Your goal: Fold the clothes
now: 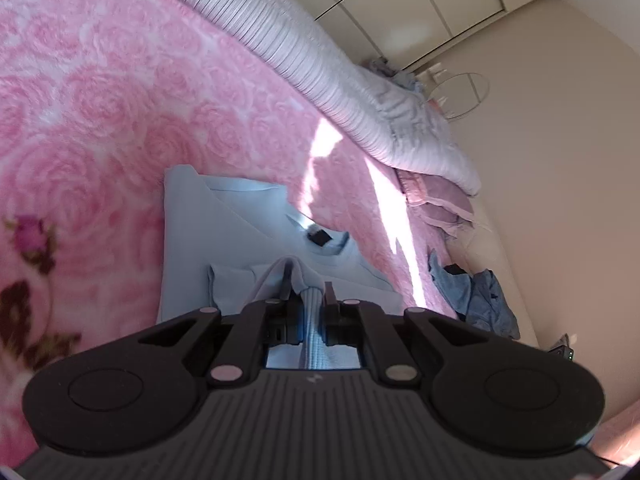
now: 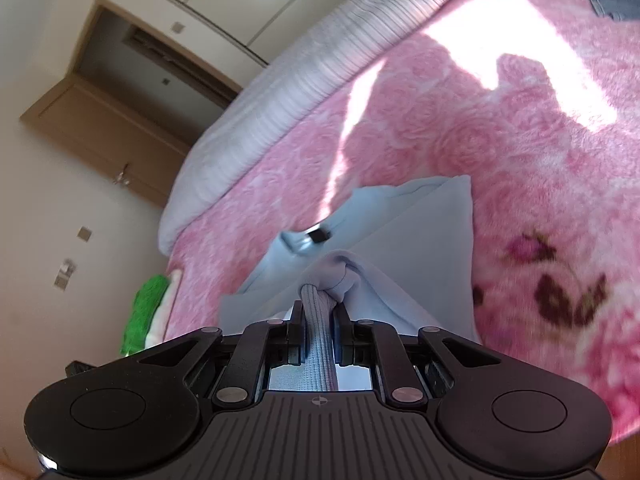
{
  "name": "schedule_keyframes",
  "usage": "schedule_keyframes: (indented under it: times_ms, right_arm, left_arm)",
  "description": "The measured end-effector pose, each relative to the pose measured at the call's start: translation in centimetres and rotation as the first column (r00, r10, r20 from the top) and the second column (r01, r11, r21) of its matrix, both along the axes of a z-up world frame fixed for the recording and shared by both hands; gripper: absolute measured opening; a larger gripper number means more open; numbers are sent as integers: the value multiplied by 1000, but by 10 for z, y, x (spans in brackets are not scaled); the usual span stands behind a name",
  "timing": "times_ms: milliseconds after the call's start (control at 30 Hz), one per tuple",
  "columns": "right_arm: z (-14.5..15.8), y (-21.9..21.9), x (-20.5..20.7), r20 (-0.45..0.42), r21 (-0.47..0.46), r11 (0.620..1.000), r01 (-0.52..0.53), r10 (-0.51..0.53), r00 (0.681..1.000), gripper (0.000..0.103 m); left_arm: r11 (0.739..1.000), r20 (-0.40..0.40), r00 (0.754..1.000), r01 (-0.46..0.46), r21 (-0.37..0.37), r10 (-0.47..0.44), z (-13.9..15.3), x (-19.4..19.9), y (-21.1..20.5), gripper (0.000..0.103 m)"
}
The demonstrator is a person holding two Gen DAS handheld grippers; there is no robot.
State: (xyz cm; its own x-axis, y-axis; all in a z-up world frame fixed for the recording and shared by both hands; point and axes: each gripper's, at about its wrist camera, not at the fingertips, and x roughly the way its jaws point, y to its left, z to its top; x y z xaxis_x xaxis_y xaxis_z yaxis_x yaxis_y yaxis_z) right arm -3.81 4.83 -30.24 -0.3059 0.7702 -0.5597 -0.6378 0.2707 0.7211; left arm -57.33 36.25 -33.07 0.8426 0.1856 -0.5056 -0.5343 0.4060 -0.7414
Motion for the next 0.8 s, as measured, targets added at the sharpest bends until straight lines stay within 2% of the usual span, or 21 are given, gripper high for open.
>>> schedule_keyframes:
  times_ms: [100, 233, 333, 433, 467, 533, 633, 700, 733, 800]
  right_arm:
    - [-20, 29, 19, -38, -44, 999, 12, -14, 999, 11]
    - [-55, 68, 39, -79, -115, 992, 45, -54, 995, 12]
    - [-83, 86, 56, -185, -159, 983, 93, -123, 975, 27]
    - [-103, 94, 74, -298, -194, 970, 146, -200, 933, 36]
    - [-102, 90, 76, -302, -187, 972, 143, -196, 933, 42]
    - [-99, 83, 80, -305, -173, 975, 137, -185, 934, 49]
    - [-82, 63, 74, -140, -143, 987, 79, -99, 985, 51]
    - [-72, 46, 64, 10, -111, 993, 30, -29, 1000, 51]
    - [-67, 37, 57, 93, -96, 995, 9, 0, 996, 51]
    - [-56, 22, 37, 265, -66, 997, -38, 54, 963, 51]
  left_arm:
    - [1000, -34, 999, -10, -30, 9, -16, 18, 24, 5]
    - [993, -73, 996, -51, -111, 43, -47, 39, 57, 6]
    - [979, -79, 995, -82, -184, 69, -66, 45, 78, 6]
    - [954, -29, 994, -111, -279, 108, -76, 37, 85, 8]
    - [952, -29, 994, -109, -286, 105, -76, 34, 84, 10]
    - [969, -72, 995, -81, -233, 66, -70, 28, 78, 12]
    - [991, -118, 993, -38, -127, 23, -57, 10, 64, 17]
    - [1000, -152, 988, 17, -19, -20, -45, 0, 49, 17]
    - [998, -179, 983, 50, 42, -42, -38, -3, 41, 17]
    - [980, -232, 969, 122, 154, -84, -26, -8, 23, 17]
